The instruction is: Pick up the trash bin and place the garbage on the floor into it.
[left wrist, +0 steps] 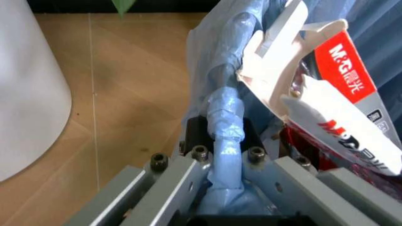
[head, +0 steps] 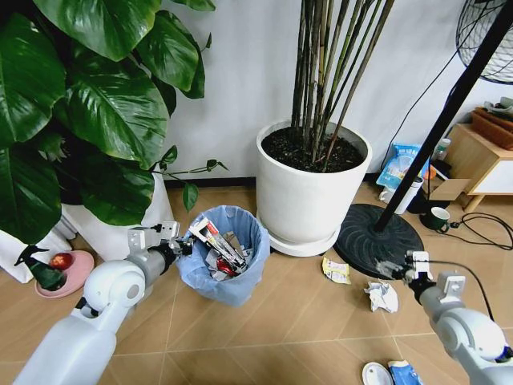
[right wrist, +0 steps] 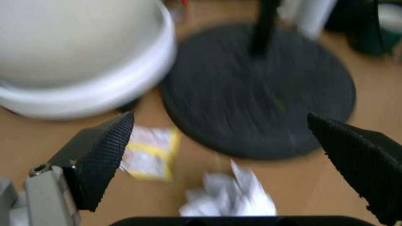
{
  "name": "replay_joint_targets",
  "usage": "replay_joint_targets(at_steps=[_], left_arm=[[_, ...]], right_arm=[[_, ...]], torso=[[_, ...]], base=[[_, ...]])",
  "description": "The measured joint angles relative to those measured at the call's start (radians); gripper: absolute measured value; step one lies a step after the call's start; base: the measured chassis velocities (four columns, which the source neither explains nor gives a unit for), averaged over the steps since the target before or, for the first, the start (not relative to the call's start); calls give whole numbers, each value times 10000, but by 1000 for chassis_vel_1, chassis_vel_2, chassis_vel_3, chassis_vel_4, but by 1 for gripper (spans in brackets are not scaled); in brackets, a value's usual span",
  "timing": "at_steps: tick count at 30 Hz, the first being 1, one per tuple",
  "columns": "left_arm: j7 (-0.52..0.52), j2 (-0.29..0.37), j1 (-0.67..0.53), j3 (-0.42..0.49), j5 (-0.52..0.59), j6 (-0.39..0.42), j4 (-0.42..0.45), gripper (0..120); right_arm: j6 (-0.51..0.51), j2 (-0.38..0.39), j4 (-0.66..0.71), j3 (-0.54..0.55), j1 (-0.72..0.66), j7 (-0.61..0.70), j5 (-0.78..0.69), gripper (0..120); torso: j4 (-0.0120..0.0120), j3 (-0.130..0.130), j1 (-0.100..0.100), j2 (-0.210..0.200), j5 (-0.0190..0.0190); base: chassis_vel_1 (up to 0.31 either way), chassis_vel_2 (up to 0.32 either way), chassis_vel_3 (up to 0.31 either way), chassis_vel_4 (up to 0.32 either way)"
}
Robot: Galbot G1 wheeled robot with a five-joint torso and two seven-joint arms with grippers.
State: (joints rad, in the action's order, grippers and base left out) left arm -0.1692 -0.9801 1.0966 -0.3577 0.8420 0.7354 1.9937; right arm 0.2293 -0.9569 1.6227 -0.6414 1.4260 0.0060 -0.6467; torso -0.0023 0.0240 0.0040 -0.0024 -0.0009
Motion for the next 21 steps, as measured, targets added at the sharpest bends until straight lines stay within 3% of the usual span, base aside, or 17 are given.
replay_joint_targets(at_steps=[3,20,21], left_arm=[[7,-56,12,87,-53,0,-41,0],[81,-54,-90,212,-79,0,-222,0],[131,-42,-88,209,-87,0,-238,0]], right_arm=[[-164,-232,-1385,308,-462,13,189,100],[-362,-1168,-4192,1267,-2225,-101,502,100],[-409,-1278,-4671,1385,-2527,-196,548,100]], torso=[[-1,0,0,0,-1],[1,0,0,0,8],[2,0,0,0,-7]], base=[[0,0,0,0],[0,0,0,0],[0,0,0,0]])
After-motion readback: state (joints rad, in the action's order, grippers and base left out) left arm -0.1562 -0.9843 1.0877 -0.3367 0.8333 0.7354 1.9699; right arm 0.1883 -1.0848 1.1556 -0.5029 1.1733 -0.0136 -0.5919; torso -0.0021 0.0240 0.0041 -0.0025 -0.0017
